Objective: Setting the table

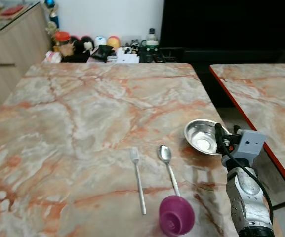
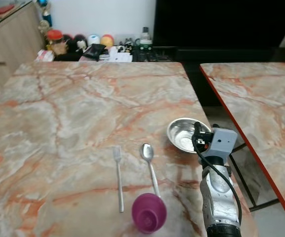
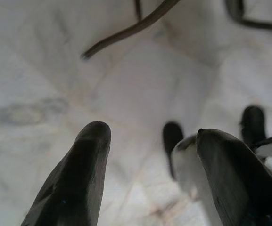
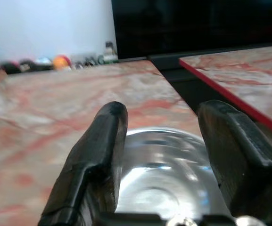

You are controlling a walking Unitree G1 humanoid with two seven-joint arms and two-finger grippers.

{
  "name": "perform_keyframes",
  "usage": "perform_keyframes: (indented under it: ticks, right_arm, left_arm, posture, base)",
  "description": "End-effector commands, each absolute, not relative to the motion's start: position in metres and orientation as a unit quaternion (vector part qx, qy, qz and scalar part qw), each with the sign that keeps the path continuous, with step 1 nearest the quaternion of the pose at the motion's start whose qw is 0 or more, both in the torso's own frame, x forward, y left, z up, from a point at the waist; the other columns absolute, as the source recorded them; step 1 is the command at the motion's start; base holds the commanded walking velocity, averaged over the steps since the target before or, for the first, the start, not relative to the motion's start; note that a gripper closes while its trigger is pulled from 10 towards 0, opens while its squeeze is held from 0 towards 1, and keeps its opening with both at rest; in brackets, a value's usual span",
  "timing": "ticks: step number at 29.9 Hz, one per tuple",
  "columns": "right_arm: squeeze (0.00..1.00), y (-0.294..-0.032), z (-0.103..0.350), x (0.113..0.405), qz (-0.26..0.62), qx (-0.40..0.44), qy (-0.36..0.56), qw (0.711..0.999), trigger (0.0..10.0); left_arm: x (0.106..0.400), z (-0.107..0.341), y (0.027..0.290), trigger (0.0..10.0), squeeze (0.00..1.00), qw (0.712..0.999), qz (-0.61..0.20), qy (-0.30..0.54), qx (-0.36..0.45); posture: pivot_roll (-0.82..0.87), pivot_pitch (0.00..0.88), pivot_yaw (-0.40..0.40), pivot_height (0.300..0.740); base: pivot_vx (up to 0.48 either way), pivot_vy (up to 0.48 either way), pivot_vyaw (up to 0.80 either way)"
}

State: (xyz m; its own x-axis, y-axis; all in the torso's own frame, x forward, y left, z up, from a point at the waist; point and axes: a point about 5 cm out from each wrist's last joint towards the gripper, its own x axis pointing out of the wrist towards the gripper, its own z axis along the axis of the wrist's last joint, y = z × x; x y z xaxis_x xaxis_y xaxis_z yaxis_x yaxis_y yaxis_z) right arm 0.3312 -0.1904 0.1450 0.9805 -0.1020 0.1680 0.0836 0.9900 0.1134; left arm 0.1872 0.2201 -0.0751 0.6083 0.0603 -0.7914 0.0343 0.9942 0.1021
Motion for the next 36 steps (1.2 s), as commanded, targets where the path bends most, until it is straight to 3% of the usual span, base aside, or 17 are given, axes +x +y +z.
perform_keyframes:
  ticks: [1,5,6,7,8,14,15,16,17,36]
  right_arm:
    - [0.0,-0.204,0.15,0.327,-0.084,0.076,-0.093,0.989,10.0]
    - [0.0,-0.215,0.153,0.324,-0.14,0.15,-0.083,0.975,10.0]
    - [0.79,-0.217,0.152,0.323,-0.149,0.16,-0.075,0.973,10.0]
    - [0.79,-0.217,0.152,0.323,-0.149,0.16,-0.075,0.973,10.0]
    - [1.0,-0.221,0.148,0.323,-0.173,0.192,-0.061,0.964,10.0]
    - [1.0,-0.229,0.13,0.323,-0.216,0.267,0.0,0.939,10.0]
    - [0.57,-0.227,0.126,0.324,-0.21,0.274,0.019,0.938,10.0]
    - [0.57,-0.225,0.125,0.325,-0.204,0.283,0.026,0.937,10.0]
    - [0.0,-0.223,0.124,0.326,-0.2,0.289,0.034,0.936,10.0]
    - [0.0,-0.203,0.129,0.356,-0.152,0.329,0.092,0.927,10.0]
  left_arm:
    - [0.179,-0.079,0.22,10.0,0.0,0.889,0.01,0.456,0.051]
    - [0.178,-0.08,0.22,10.0,0.0,0.887,0.009,0.458,0.054]
    - [0.177,-0.08,0.22,10.0,0.0,0.887,0.009,0.459,0.054]
    - [0.177,-0.08,0.22,10.0,0.0,0.887,0.009,0.459,0.054]
    - [0.177,-0.081,0.22,10.0,0.0,0.887,0.008,0.459,0.054]
    - [0.175,-0.081,0.219,10.0,0.0,0.885,0.007,0.462,0.056]
    - [0.175,-0.082,0.219,10.0,0.0,0.885,0.007,0.462,0.056]
    - [0.175,-0.082,0.219,10.0,0.0,0.885,0.007,0.463,0.057]
    - [0.175,-0.082,0.22,10.0,0.0,0.884,0.007,0.463,0.058]
    - [0.176,-0.08,0.224,10.0,0.0,0.885,0.007,0.46,0.063]
  posture:
    - [-0.02,0.119,-0.012,0.74]
    - [-0.02,0.123,-0.011,0.74]
    - [-0.03,0.127,-0.012,0.74]
    - [-0.03,0.127,-0.012,0.74]
    - [-0.03,0.127,-0.012,0.74]
    - [-0.03,0.13,-0.012,0.74]
    - [-0.03,0.13,-0.012,0.74]
    - [-0.03,0.13,-0.011,0.74]
    - [-0.03,0.13,-0.011,0.74]
    - [-0.01,0.128,-0.002,0.74]
  base:
    - [0.0,0.0,0.0]
    - [0.0,0.0,0.0]
    - [0.0,0.0,0.0]
    - [0.0,0.0,0.0]
    - [0.0,0.0,0.0]
    - [0.0,0.0,0.0]
    - [0.0,0.0,0.0]
    - [0.0,0.0,0.0]
    - [0.0,0.0,0.0]
    - [0.0,0.0,0.0]
